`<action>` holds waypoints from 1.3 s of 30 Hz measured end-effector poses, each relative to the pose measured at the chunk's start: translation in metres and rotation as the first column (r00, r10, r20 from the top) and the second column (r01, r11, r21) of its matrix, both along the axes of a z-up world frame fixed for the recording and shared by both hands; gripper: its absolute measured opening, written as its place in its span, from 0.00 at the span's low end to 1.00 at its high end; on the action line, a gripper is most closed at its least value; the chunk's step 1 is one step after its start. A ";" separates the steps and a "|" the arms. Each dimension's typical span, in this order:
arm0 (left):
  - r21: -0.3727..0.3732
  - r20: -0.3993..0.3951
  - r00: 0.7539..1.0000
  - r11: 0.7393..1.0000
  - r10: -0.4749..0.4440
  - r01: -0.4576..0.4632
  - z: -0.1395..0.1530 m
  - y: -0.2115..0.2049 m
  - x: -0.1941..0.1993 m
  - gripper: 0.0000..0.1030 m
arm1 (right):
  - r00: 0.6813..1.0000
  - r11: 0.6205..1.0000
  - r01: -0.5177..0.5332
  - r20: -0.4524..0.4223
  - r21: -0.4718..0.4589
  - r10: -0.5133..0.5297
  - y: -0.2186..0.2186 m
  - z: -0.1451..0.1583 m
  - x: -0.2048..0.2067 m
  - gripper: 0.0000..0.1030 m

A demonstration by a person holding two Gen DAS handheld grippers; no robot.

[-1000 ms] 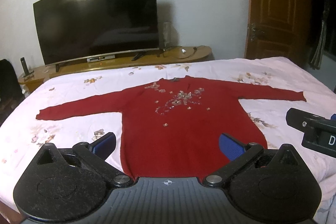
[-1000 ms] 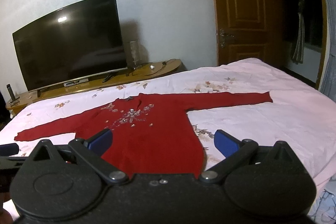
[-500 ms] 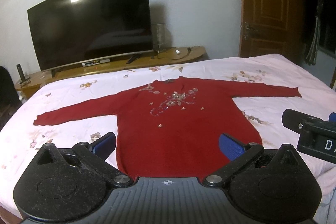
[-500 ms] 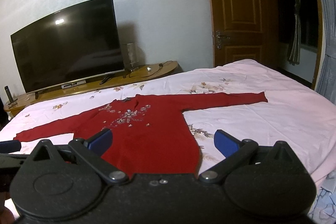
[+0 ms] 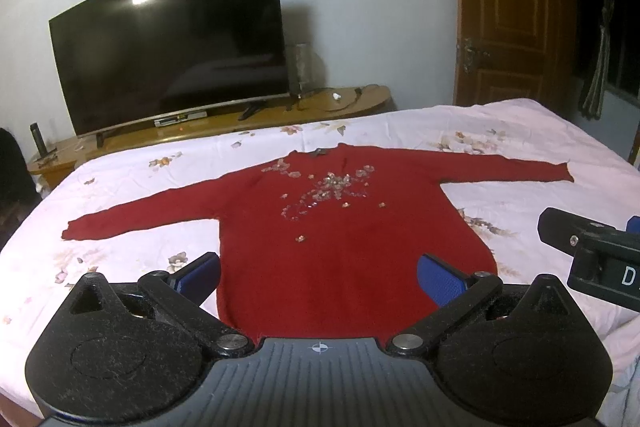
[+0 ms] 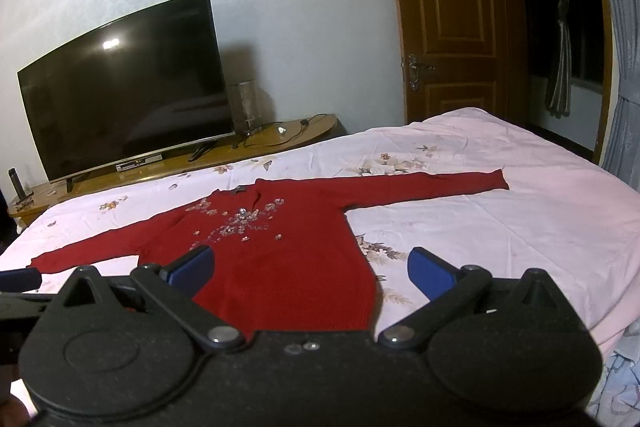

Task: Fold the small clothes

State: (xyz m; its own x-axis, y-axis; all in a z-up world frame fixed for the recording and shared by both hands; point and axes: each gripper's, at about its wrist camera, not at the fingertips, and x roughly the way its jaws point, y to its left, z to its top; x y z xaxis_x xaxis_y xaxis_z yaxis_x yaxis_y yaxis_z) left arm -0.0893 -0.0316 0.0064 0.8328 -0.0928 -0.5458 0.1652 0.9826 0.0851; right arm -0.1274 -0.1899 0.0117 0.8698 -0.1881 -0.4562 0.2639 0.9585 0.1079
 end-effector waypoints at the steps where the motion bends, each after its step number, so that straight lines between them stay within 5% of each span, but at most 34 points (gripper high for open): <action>1: 0.001 -0.001 1.000 1.000 -0.001 0.001 0.000 0.000 0.001 1.00 | 1.000 1.000 0.000 0.000 0.001 0.000 0.000 0.000 0.000 0.99; 39: 0.023 0.002 1.000 0.999 0.025 -0.025 0.004 -0.027 -0.035 1.00 | 1.000 1.000 -0.020 -0.005 0.023 0.020 -0.021 -0.001 -0.030 0.99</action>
